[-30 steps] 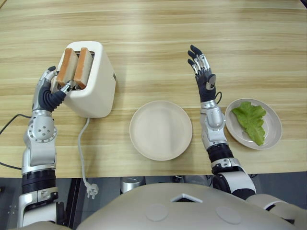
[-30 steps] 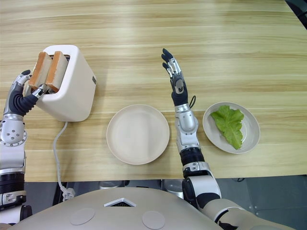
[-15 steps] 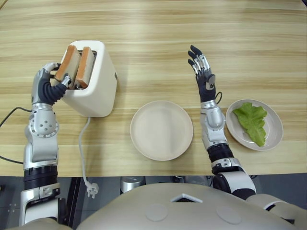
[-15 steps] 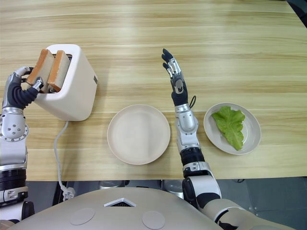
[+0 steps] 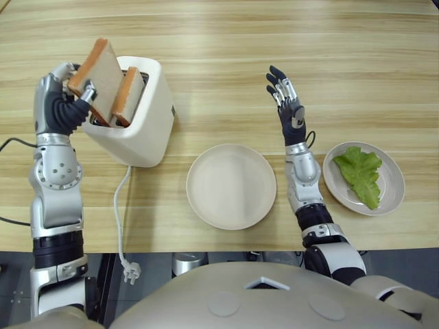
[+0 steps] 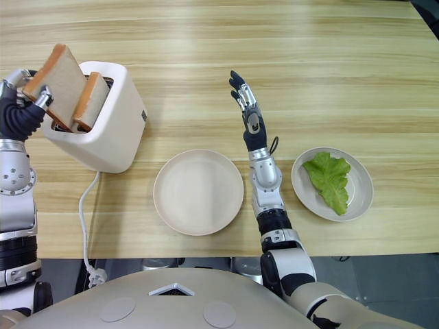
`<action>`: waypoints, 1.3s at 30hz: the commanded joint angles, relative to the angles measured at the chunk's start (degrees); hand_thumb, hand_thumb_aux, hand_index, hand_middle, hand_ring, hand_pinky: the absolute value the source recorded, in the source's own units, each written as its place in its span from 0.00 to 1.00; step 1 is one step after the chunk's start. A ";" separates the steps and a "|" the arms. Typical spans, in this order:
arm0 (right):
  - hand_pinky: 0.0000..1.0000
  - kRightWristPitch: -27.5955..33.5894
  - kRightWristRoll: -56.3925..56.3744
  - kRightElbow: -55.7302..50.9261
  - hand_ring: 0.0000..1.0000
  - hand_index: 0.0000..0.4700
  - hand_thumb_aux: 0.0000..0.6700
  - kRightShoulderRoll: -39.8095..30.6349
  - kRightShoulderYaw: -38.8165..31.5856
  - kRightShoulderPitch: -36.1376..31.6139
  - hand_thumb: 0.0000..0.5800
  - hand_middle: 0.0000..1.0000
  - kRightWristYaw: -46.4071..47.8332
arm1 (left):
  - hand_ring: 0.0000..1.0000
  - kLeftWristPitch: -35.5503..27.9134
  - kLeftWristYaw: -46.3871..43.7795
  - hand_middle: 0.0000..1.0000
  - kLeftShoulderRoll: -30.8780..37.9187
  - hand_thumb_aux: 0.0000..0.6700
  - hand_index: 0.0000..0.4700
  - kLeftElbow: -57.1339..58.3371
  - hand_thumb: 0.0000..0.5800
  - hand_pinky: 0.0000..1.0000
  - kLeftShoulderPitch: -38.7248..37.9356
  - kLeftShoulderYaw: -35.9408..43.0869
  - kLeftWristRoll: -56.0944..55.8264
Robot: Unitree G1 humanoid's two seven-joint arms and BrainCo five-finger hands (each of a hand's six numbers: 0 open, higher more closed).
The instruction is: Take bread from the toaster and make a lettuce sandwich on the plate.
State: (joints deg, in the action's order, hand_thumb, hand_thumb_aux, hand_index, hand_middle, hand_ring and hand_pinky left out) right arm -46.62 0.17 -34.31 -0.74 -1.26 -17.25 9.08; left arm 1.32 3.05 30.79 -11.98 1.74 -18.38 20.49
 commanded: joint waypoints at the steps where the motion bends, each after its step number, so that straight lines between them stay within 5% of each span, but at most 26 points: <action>1: 0.00 -0.54 0.49 -1.80 0.00 0.00 0.00 -0.05 0.11 -0.52 0.00 0.00 -0.55 | 1.00 -0.84 1.54 1.00 2.42 1.00 0.98 -4.20 1.00 1.00 2.75 -4.78 0.65; 9: 0.00 -1.70 0.88 -2.75 0.00 0.00 0.00 -0.41 0.60 -1.39 0.00 0.00 -1.45 | 1.00 0.00 0.62 1.00 2.97 1.00 0.98 -10.01 1.00 1.00 4.80 -7.66 -1.67; 16: 0.00 -2.51 0.96 1.88 0.00 0.00 0.00 -5.40 5.52 -2.82 0.00 0.00 -5.78 | 1.00 -0.91 -13.82 1.00 -4.66 1.00 0.98 -18.52 1.00 1.00 1.51 10.04 -15.43; 22: 0.00 -1.35 0.80 3.30 0.00 0.00 0.00 -14.90 11.61 -3.27 0.00 0.00 -7.73 | 1.00 -3.63 -26.34 1.00 -7.66 1.00 0.98 -13.95 1.00 1.00 -1.51 22.99 -24.79; 30: 0.00 -2.39 0.86 -1.14 0.00 0.00 0.00 -28.94 16.56 1.96 0.00 0.00 -4.61 | 1.00 1.41 -24.56 1.00 -9.25 1.00 0.98 2.93 1.00 1.00 -5.64 31.73 -14.02; 39: 0.00 -2.36 2.86 -1.19 0.00 0.00 0.00 -32.35 16.30 3.41 0.00 0.00 -5.38 | 1.00 4.64 -20.23 1.00 -9.21 1.00 0.98 8.52 1.00 1.00 -9.70 35.39 -4.87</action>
State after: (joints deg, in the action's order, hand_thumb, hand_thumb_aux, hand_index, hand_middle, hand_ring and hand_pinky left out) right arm -49.03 2.18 -35.85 -33.09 15.44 -13.68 3.74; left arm 5.63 -17.41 21.53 -4.51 -7.51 16.17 14.39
